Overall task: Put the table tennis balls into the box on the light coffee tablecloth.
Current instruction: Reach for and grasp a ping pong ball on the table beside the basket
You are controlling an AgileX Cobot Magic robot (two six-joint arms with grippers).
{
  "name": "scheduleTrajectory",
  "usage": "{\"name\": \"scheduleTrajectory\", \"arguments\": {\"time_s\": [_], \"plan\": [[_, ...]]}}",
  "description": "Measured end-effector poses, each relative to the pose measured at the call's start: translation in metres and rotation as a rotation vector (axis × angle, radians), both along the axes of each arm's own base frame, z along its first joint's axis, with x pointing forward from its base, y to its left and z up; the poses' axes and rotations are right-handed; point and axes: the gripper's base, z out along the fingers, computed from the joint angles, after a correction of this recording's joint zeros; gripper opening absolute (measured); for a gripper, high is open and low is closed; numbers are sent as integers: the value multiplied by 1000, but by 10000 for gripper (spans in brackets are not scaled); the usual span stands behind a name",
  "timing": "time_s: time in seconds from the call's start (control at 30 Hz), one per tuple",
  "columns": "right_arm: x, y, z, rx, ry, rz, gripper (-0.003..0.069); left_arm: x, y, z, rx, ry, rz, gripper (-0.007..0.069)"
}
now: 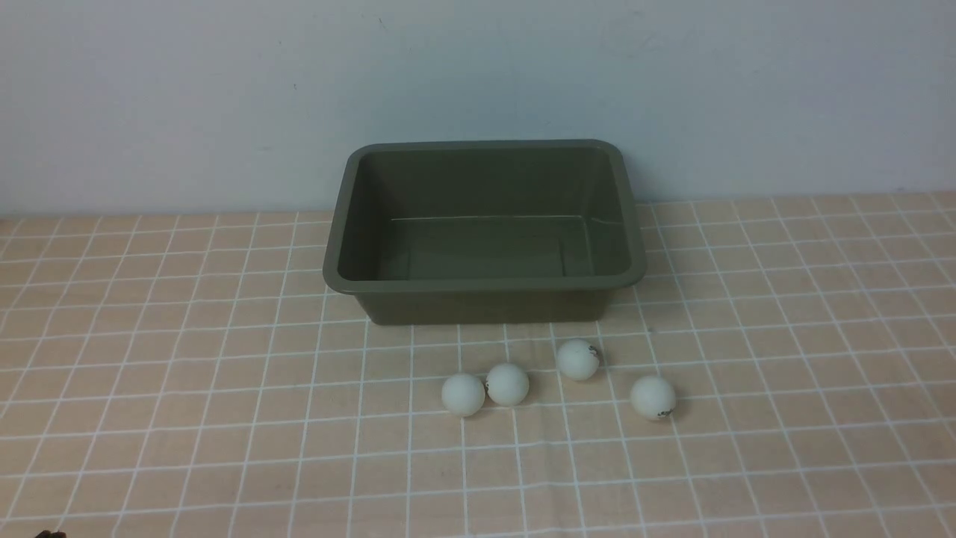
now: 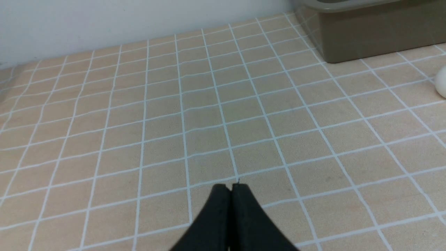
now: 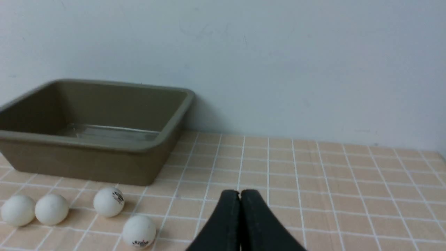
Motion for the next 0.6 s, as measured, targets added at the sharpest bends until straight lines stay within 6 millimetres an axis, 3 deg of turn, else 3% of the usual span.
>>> {"name": "scheduleTrajectory", "arguments": {"time_s": [0.13,0.6], "plan": [[-4,0,11,-2,-26,0,-18,0,0,0,0,0,0,-69],[-4,1,10,20,-17,10,-18,0,0,0,0,0,0,-69]]}}
